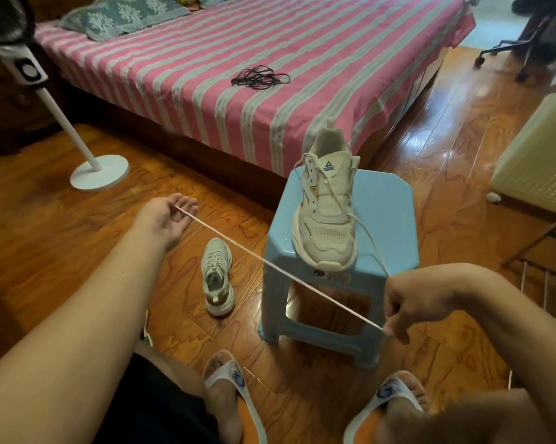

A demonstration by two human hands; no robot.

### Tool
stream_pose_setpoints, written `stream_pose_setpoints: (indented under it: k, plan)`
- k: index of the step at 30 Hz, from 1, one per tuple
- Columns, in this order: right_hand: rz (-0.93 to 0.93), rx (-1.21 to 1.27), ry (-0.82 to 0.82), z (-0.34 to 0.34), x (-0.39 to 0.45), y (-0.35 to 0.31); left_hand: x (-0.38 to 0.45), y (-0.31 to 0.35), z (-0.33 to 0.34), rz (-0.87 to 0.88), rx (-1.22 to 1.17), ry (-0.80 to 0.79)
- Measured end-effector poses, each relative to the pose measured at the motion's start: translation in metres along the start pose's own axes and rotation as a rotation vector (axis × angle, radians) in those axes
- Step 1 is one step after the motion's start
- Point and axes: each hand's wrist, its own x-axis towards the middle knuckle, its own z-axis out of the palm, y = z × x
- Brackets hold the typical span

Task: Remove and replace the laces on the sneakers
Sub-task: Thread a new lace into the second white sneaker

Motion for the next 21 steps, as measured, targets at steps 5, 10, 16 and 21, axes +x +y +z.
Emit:
stream_pose_setpoints:
  k: [5,10,16,21]
  plan:
    - [0.04,-0.191,-0.219,0.033,0.037,-0.028,-0.003,-0.002,0.012,0.069,0.055,0.038]
    - [-0.04,-0.1,0.099,0.008,0.027,-0.021,-0.059,-0.015,0.049,0.155,0.586,-0.416]
    - [-0.213,0.623,0.957,-0.048,0.012,-0.018,-0.103,-0.065,0.078,0.16,1.021,-0.601]
    - [-0.109,0.433,1.167,-0.062,0.053,-0.021,-0.1,-0.077,0.098,0.337,0.998,-0.507]
